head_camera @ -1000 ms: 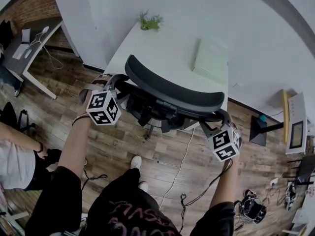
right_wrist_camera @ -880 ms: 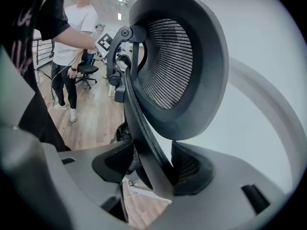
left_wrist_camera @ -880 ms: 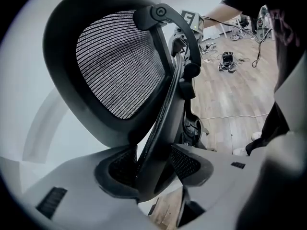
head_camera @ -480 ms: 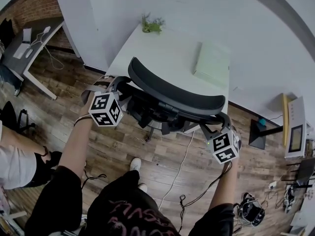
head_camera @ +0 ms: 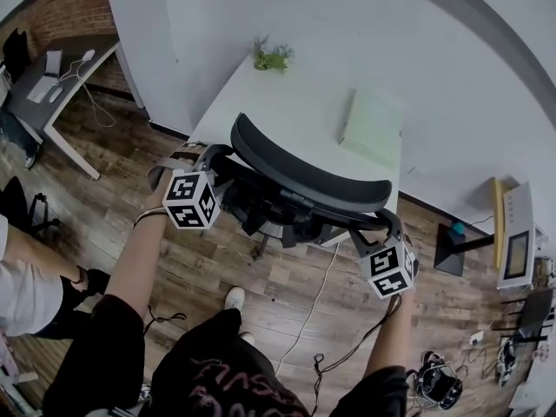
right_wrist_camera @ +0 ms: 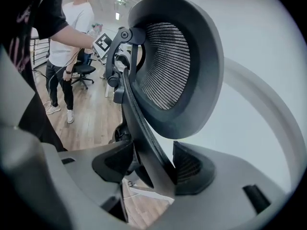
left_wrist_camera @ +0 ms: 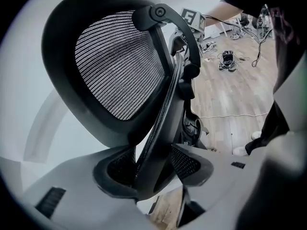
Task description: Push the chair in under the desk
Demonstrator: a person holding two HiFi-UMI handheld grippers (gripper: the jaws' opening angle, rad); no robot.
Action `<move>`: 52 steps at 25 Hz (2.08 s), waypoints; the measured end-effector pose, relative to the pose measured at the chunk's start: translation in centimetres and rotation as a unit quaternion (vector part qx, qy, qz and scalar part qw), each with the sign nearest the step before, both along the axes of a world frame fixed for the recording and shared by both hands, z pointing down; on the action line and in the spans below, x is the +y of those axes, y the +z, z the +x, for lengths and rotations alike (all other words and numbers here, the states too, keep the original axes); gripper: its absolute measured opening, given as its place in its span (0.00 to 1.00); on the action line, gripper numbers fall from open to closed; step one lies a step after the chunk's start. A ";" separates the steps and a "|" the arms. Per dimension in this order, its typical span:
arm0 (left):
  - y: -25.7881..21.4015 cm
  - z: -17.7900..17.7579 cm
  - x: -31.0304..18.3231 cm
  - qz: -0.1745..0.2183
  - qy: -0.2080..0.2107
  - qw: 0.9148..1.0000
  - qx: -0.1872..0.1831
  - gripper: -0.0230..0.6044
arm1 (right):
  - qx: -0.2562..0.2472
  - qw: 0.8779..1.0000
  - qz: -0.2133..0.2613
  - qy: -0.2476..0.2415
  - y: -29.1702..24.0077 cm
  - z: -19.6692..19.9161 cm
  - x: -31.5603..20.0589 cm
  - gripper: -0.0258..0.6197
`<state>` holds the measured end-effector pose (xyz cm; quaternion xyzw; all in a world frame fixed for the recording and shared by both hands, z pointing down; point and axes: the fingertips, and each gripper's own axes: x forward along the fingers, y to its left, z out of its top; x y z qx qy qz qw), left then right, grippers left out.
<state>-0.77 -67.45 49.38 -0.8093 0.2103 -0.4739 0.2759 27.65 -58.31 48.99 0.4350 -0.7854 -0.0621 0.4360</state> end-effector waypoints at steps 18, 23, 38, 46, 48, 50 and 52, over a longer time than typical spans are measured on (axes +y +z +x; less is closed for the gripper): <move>-5.0 -2.2 3.2 -0.004 -0.102 0.977 0.188 0.31 | -0.172 0.979 0.084 0.076 -4.3 -0.9 2.8 0.38; -6.4 -2.5 5.0 -0.006 -0.133 0.960 0.245 0.23 | -0.217 0.964 0.115 0.099 -6.2 -1.3 4.3 0.27; -10.1 -2.2 12.1 -0.001 -0.180 0.910 0.374 0.07 | -0.310 0.919 0.180 0.163 -9.1 -1.5 10.3 0.10; -11.6 -1.4 15.8 0.008 -0.190 0.887 0.421 0.06 | -0.326 0.903 0.202 0.193 -9.9 -1.2 13.7 0.09; -12.2 -1.7 16.5 0.011 -0.195 0.881 0.431 0.06 | -0.323 0.903 0.203 0.195 -10.0 -1.4 14.5 0.09; -12.5 -1.8 17.4 0.013 -0.199 0.876 0.438 0.06 | -0.321 0.902 0.208 0.200 -10.2 -1.4 15.2 0.09; -12.6 -1.8 18.2 0.012 -0.202 0.873 0.443 0.06 | -0.318 0.900 0.218 0.202 -10.6 -1.3 16.0 0.09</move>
